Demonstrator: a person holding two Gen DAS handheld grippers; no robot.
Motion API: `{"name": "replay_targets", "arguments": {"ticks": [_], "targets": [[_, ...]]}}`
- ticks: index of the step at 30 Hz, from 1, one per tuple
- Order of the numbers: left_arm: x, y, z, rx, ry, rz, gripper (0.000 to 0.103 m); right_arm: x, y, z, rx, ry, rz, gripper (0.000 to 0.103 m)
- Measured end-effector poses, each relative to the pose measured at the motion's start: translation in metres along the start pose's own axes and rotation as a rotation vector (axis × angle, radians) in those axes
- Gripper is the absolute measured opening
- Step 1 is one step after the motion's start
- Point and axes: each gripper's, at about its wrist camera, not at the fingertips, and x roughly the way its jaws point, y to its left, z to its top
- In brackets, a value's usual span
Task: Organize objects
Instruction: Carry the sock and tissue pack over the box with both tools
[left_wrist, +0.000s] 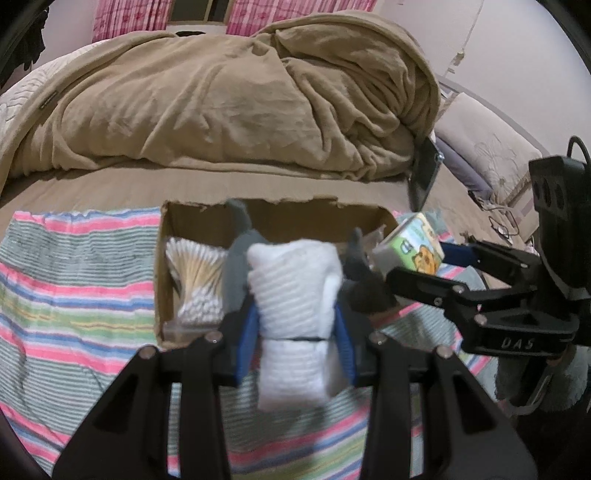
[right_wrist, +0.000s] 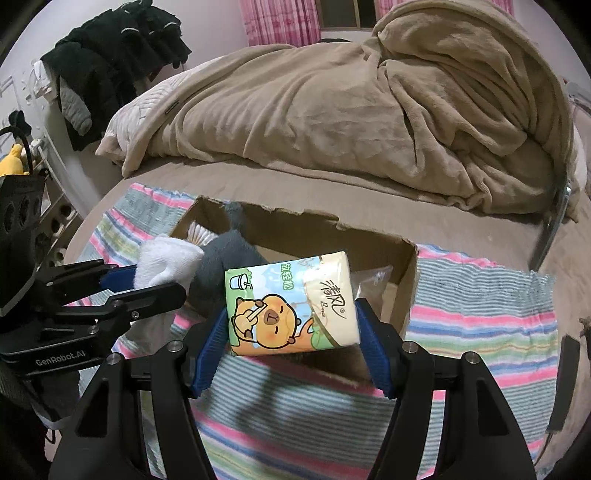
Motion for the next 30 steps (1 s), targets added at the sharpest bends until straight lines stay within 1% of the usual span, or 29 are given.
{"name": "replay_targets", "arguments": {"ticks": [10, 15, 24, 26, 28, 29, 30], "targets": [[0.021, 0.016, 0.019, -0.037, 0.002, 0.002, 0.039, 0.021, -0.005, 0.019, 0.025, -0.012, 0.000, 0.069], [0.024, 0.023, 0.027, -0.044, -0.011, 0.002, 0.039, 0.030, -0.009, 0.028, 0.060, -0.024, 0.003, 0.069], [0.032, 0.039, 0.032, -0.077, -0.003, 0.022, 0.042, 0.047, -0.010, 0.035, 0.092, -0.020, 0.023, 0.070], [0.032, 0.043, 0.031, -0.087, -0.006, 0.021, 0.043, 0.047, -0.010, 0.035, 0.098, -0.027, 0.031, 0.071], [0.031, 0.045, 0.029, -0.092, -0.007, 0.020, 0.046, 0.045, -0.009, 0.036, 0.094, -0.036, 0.028, 0.082], [0.030, 0.045, 0.029, -0.092, -0.009, 0.021, 0.047, 0.043, -0.008, 0.036, 0.092, -0.043, 0.026, 0.084], [0.029, 0.045, 0.028, -0.092, -0.011, 0.025, 0.050, 0.042, -0.007, 0.036, 0.091, -0.047, 0.024, 0.085]]}}
